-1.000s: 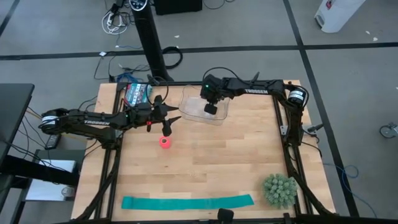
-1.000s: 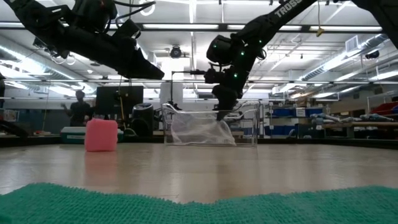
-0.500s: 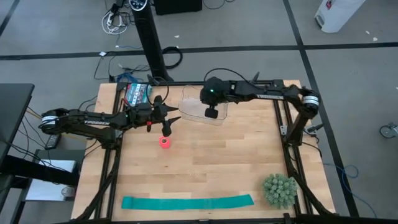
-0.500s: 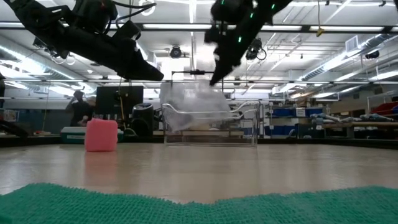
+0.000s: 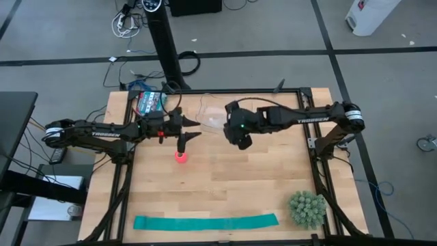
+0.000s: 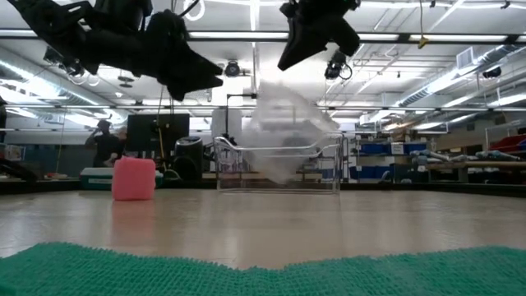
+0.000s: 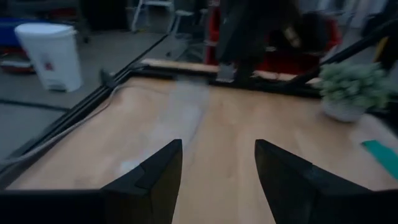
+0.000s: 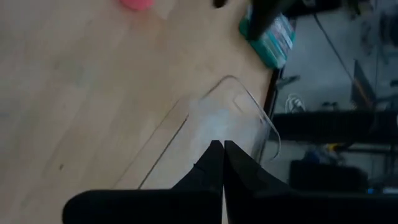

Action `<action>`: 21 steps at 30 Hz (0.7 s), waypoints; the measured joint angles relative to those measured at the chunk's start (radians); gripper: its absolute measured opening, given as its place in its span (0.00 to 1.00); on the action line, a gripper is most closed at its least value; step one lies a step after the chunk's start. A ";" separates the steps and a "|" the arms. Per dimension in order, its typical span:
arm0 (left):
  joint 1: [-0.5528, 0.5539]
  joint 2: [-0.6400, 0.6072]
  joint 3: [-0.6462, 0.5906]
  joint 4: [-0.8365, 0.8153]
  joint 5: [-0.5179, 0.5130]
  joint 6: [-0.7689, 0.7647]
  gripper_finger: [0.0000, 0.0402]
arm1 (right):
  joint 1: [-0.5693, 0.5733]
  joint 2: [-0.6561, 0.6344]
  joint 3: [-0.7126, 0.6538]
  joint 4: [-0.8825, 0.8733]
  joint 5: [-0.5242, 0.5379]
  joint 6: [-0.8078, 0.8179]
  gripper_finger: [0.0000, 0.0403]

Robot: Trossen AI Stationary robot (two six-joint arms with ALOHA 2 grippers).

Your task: Roll bandage

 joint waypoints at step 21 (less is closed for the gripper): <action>0.000 0.004 0.010 0.021 0.027 -0.026 0.52 | -0.047 0.010 -0.034 0.011 -0.015 0.311 0.08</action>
